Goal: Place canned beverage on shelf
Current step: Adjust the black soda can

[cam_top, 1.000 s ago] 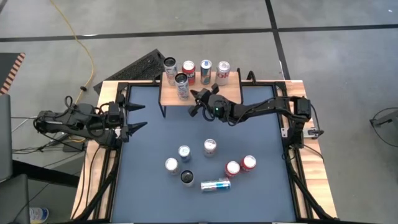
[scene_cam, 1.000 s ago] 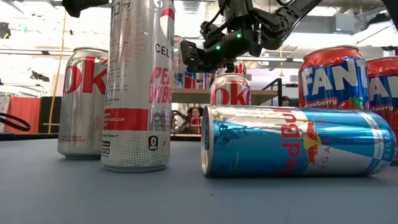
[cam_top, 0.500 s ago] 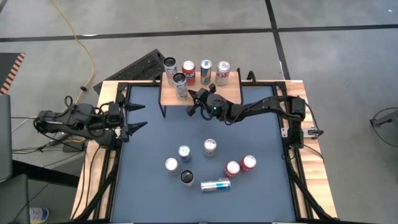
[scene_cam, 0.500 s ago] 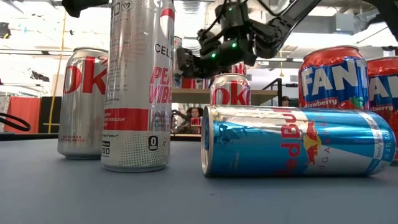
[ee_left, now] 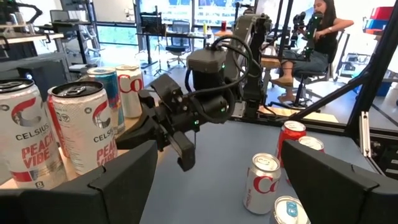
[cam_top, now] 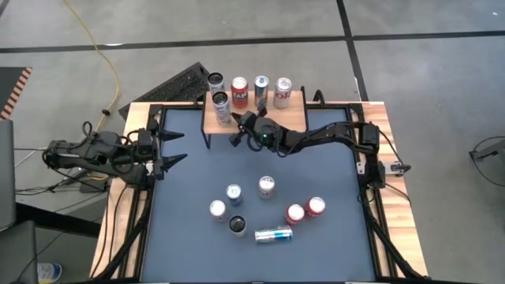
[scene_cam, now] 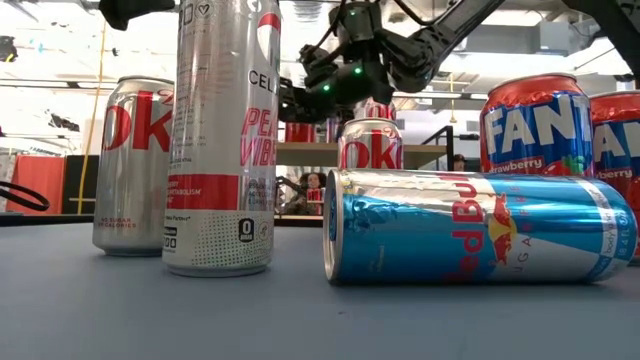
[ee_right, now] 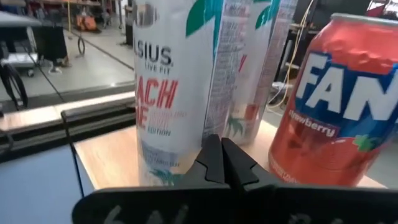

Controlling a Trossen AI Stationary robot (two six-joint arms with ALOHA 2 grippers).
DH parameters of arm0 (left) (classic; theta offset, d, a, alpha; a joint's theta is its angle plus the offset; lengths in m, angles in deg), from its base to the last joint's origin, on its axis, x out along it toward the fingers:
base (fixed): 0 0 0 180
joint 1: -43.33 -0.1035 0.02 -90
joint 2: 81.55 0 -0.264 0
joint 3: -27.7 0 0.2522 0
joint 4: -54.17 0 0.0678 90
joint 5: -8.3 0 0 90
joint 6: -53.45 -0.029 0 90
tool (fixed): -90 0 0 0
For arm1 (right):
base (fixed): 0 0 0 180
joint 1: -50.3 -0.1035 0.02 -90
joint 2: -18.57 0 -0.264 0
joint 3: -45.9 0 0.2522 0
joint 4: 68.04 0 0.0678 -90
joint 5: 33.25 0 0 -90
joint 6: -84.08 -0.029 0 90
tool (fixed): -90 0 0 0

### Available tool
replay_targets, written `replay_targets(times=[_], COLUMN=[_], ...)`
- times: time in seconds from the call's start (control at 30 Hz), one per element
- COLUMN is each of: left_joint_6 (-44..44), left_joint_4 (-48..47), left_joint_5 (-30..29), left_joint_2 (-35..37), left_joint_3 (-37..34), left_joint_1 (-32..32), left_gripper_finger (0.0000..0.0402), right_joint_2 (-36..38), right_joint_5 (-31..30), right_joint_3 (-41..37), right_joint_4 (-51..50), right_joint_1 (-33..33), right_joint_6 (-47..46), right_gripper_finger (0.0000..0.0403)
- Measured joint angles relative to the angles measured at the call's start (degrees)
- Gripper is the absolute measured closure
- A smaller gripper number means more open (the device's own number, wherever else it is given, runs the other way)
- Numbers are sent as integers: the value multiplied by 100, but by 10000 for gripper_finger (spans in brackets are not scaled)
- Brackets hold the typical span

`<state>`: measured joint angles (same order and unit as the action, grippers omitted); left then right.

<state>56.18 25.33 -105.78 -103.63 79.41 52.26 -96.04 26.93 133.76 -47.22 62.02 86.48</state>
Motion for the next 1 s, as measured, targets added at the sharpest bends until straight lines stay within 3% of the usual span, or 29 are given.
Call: replay_targets(times=[0.23, 0.43, 0.6, 1.0], left_joint_6=[5, -8, -4, 1], left_joint_4=[-17, -24, -44, -48], left_joint_5=[2, 4, 1, -58], left_joint_2=[0, 0, 0, 0], left_joint_3=[0, 0, 0, 0], left_joint_1=[-1, -2, 0, 0], left_gripper_finger=[69, 69, 69, 69], right_joint_2=[51, 3, -2, -2], right_joint_5=[-544, -591, -183, 60], right_joint_3=[-1, -1, -1, -1], right_joint_4=[-254, -252, -231, -205], right_joint_1=[-363, -410, -214, -167], right_joint_6=[387, 381, 211, 84], right_gripper_finger=[403, 403, 403, 403])
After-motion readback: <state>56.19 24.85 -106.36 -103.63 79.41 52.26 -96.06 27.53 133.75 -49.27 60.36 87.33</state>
